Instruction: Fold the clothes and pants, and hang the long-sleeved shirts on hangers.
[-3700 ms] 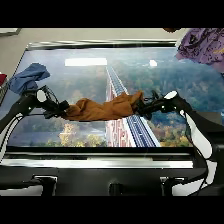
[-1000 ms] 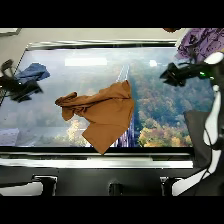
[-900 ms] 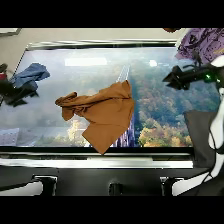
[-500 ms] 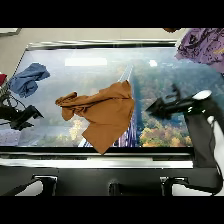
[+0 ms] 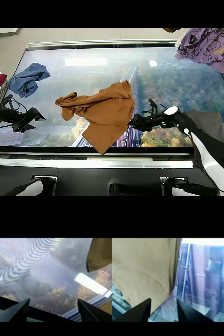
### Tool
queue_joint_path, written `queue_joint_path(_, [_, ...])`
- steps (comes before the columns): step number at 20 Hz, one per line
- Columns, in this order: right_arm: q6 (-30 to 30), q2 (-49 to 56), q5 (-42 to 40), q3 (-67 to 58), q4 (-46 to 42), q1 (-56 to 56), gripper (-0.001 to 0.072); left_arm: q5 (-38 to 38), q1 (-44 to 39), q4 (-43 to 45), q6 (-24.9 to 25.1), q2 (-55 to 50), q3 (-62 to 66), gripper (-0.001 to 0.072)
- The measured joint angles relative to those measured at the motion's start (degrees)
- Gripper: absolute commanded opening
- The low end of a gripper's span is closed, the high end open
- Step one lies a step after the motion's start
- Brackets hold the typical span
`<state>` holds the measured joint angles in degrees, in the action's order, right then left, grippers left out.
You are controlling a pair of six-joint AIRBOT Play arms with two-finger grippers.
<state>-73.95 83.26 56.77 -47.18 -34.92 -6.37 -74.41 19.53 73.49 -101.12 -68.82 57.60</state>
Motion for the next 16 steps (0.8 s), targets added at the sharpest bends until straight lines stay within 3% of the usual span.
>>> queue_joint_path(5, [1.09, 3.61, -1.77, 0.42, 4.20, -2.03, 0.0373, 0.02, 0.00, -0.04, 0.00, 0.00, -0.09, 0.0720])
queue_joint_path(7, [1.53, 4.42, -2.34, 0.48, 5.57, -2.25, 0.0291, 0.02, 0.00, -0.02, 0.00, 0.00, -0.09, 0.0720])
queue_joint_path(11, [2.56, 5.97, -3.13, 0.50, 7.52, -2.45, 0.0032, 0.07, 0.00, -0.04, 0.00, 0.00, -0.09, 0.0720])
queue_joint_path(13, [3.39, 6.29, -3.28, 0.44, 8.00, -2.45, 0.0031, 0.02, 0.00, -0.24, 0.00, 0.00, -0.09, 0.0703])
queue_joint_path(14, [3.50, 6.36, -3.28, 0.26, 8.09, -2.43, 0.0031, 0.00, 0.00, -0.57, 0.00, 0.00, -0.11, 0.0661])
queue_joint_path(16, [3.85, 6.27, -2.51, -0.20, 8.07, -2.36, 0.0031, 0.63, -0.07, -1.68, 0.44, -0.02, -0.52, 0.0661])
